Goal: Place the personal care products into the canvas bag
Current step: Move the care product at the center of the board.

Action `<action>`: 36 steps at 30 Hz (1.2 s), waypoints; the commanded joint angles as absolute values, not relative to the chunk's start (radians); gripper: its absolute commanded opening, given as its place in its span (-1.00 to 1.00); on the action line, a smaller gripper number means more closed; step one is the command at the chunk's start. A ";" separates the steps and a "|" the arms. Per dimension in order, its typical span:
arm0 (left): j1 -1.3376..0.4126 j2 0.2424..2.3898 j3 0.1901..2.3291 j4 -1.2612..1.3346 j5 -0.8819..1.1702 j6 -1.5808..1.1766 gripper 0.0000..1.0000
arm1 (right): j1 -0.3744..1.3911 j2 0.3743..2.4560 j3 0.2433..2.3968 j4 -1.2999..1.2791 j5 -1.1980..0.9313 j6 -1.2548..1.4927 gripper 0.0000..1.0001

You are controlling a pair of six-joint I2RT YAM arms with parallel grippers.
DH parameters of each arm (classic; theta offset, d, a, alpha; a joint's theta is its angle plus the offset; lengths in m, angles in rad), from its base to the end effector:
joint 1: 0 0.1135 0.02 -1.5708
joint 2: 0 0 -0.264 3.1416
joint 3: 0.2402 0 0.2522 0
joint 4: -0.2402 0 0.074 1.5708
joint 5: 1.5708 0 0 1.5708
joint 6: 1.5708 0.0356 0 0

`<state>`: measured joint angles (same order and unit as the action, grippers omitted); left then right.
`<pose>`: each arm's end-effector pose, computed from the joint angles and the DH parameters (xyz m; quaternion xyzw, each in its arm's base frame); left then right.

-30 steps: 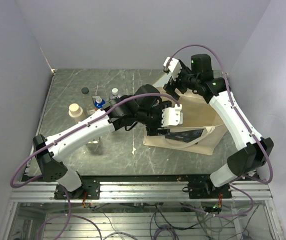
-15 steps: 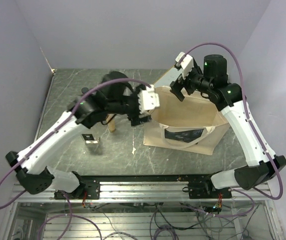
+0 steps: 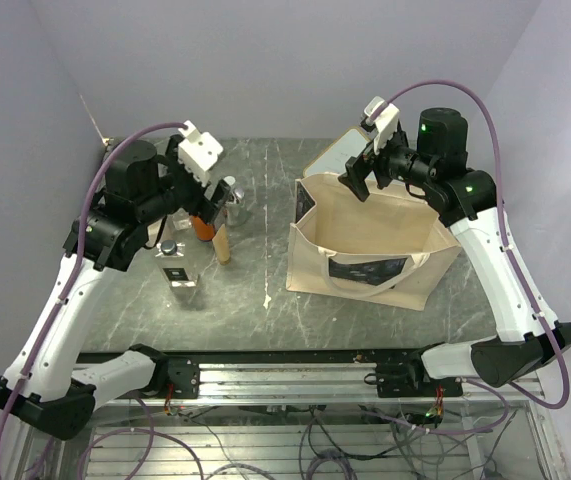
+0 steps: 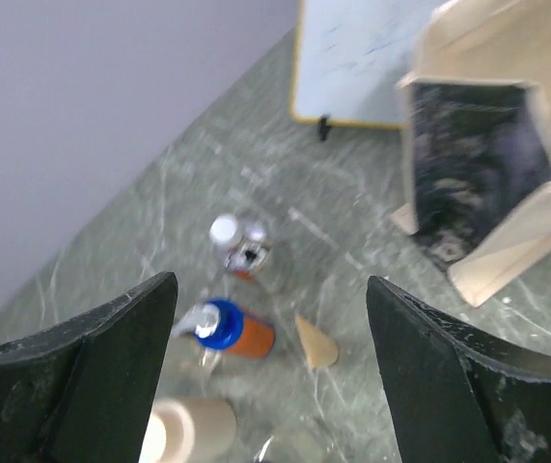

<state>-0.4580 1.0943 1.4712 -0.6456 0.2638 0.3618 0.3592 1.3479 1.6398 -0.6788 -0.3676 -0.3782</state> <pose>0.1834 -0.1008 0.4653 0.3874 0.6915 -0.1334 0.5950 0.2560 0.1098 0.4585 -0.3892 0.7243 0.1464 0.5500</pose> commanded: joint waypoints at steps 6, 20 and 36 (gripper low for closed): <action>-0.256 1.021 1.316 -0.660 0.074 0.227 0.80 | 0.357 1.344 1.695 -0.692 -0.499 -0.387 0.97; -0.088 1.093 1.344 -1.119 0.231 0.619 0.96 | 0.371 1.314 1.641 -0.695 -0.544 -0.409 0.99; -0.051 1.327 1.361 -1.287 0.340 1.113 0.96 | 0.372 1.305 1.593 -0.686 -0.548 -0.405 0.99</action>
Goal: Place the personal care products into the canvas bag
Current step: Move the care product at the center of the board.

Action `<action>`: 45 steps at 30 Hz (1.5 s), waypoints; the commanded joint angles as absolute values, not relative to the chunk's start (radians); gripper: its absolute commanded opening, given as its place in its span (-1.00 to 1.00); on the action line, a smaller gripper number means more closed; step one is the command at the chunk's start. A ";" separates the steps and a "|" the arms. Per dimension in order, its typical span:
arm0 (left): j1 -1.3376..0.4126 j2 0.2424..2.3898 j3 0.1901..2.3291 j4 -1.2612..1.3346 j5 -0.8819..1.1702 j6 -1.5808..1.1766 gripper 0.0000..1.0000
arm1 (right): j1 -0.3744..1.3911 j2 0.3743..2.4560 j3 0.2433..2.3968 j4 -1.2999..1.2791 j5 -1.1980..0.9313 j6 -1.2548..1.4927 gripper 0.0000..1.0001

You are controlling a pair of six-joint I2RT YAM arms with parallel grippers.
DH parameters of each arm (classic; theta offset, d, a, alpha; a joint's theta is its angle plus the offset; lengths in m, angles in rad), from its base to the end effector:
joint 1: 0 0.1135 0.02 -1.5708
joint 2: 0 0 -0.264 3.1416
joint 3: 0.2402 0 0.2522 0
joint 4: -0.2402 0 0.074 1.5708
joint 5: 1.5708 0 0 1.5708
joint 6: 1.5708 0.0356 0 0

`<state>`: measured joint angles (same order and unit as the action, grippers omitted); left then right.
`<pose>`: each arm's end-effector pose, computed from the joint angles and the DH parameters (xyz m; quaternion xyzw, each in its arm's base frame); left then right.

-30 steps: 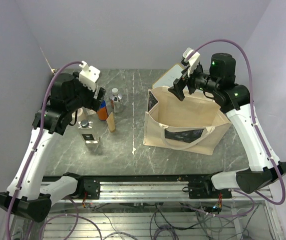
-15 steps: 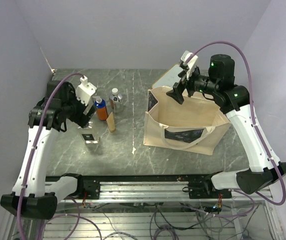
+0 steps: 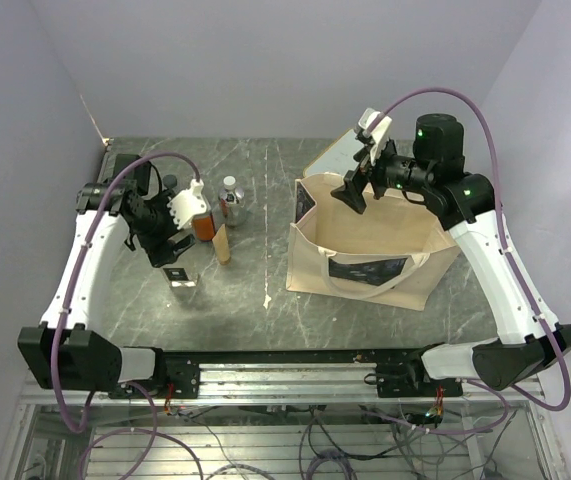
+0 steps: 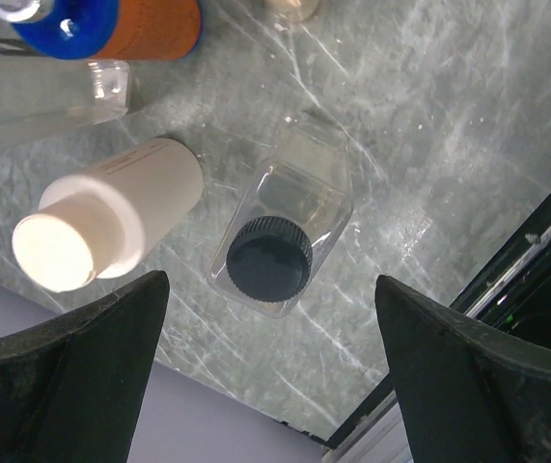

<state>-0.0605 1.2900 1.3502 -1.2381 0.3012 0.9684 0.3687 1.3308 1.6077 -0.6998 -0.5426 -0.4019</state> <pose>0.2280 -0.0244 0.3420 0.5026 0.8297 -0.0476 0.2380 0.2469 0.1151 0.4517 -0.4389 0.6951 0.2163 0.5268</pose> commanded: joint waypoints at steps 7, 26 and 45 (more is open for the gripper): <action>-0.051 1.376 1.306 -1.218 0.315 1.128 0.99 | 0.373 1.311 1.600 -0.696 -0.566 -0.398 0.99; -0.372 1.188 1.166 -0.906 0.318 0.437 -0.68 | 0.382 1.384 1.671 -0.724 -0.511 -0.447 0.99; -0.618 1.290 1.146 -0.730 0.133 0.197 -0.52 | 0.398 1.368 1.665 -0.703 -0.545 -0.467 0.99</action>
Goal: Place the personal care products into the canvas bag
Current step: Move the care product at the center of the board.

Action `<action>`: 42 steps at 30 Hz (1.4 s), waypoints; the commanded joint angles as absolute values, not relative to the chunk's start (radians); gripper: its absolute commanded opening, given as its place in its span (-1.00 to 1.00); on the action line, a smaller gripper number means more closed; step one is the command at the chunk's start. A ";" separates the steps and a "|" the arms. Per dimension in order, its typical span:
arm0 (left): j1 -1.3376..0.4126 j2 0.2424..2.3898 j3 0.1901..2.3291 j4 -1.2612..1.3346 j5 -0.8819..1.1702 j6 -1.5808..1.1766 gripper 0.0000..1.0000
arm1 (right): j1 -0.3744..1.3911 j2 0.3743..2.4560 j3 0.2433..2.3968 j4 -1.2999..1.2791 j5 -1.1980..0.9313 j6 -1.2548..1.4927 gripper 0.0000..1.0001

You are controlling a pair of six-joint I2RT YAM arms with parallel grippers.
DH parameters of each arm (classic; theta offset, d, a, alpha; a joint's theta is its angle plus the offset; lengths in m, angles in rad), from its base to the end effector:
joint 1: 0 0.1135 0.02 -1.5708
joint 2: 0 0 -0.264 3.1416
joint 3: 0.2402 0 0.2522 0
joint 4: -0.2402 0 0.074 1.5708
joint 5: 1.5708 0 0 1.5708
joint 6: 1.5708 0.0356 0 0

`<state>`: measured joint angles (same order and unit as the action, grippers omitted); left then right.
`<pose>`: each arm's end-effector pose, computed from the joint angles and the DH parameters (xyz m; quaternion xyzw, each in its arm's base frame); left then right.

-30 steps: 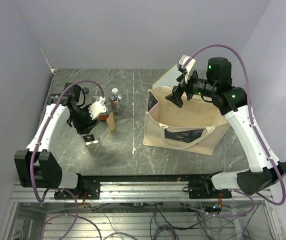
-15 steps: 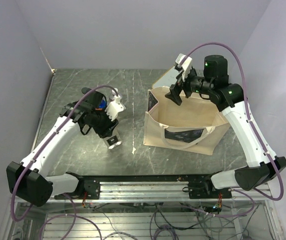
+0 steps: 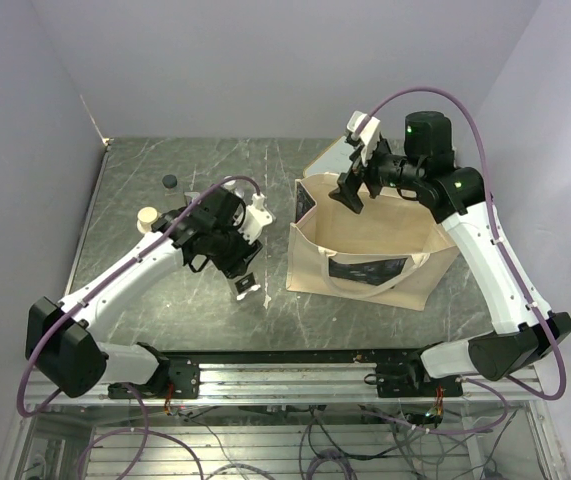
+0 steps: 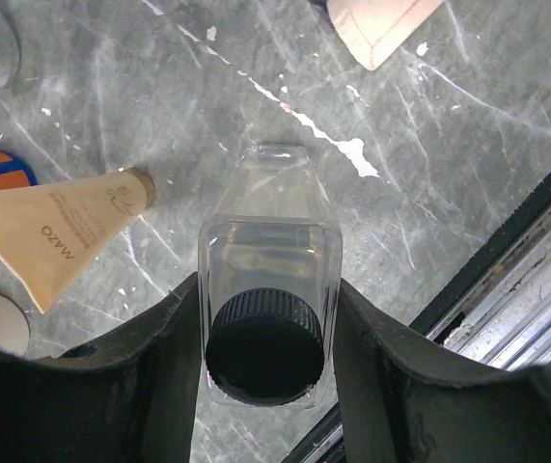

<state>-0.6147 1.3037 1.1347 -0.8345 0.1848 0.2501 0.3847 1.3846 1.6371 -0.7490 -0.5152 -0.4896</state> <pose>0.2090 -0.1556 0.2942 0.4240 0.8571 -0.1376 0.2580 0.2582 0.1235 0.4422 -0.4698 0.6975 0.1926 0.5056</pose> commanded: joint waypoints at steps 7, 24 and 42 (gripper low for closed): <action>-0.619 1.297 1.134 -0.721 0.224 0.211 0.00 | 0.463 1.341 1.580 -0.591 -0.526 -0.419 0.99; -0.542 1.171 1.150 -0.784 0.335 0.282 0.97 | 0.572 1.382 1.632 -0.593 -0.540 -0.351 0.99; -0.045 1.056 1.214 -0.693 0.019 0.113 0.98 | 1.035 1.605 1.667 -0.488 -0.064 -0.257 0.99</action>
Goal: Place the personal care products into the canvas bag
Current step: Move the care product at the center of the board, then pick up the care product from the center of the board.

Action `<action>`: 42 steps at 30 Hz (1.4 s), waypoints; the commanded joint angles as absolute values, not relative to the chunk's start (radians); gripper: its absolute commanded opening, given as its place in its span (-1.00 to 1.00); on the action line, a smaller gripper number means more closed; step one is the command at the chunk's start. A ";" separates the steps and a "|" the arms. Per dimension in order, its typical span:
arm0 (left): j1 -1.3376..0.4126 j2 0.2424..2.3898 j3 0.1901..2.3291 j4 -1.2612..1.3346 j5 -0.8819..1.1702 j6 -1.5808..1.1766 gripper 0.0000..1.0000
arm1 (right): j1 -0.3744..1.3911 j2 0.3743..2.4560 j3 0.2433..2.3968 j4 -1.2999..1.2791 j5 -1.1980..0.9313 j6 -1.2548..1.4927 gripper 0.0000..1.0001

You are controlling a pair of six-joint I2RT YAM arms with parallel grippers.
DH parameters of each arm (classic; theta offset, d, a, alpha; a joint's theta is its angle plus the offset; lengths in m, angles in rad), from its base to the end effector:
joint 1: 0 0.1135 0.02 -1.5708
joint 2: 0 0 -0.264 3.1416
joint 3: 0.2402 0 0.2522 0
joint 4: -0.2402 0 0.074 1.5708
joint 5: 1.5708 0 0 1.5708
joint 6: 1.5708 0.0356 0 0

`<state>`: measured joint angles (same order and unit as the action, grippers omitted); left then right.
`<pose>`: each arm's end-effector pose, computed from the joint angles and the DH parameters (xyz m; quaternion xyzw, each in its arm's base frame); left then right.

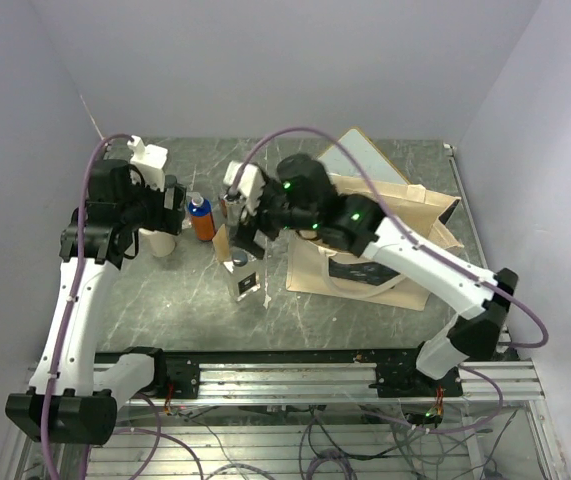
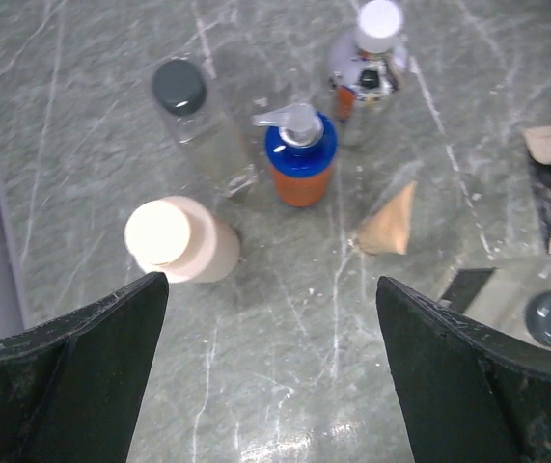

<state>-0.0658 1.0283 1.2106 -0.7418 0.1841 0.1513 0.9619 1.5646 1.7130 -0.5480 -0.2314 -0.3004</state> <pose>0.2052 -0.0201 0.3852 0.1386 0.8612 -0.0597 0.4853 0.1945 0.2933 0.4308 -0.5400 0.6307 0.2693 0.4880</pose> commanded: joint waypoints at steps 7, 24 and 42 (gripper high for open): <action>-0.023 1.073 1.225 -0.659 -0.095 0.098 0.97 | 1.086 1.643 1.583 -0.419 0.055 -0.156 0.99; 0.014 1.087 1.187 -0.648 0.049 0.086 0.98 | 1.117 1.746 1.514 -0.317 0.141 -0.126 0.99; 0.021 1.050 1.154 -0.632 0.080 0.092 0.98 | 1.121 1.760 1.430 -0.300 0.185 -0.095 1.00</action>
<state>0.0063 1.0615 1.1526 -0.6689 0.0544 0.0967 1.1168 1.7824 1.4647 -0.3088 0.1661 -0.1116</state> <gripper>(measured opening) 0.989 0.996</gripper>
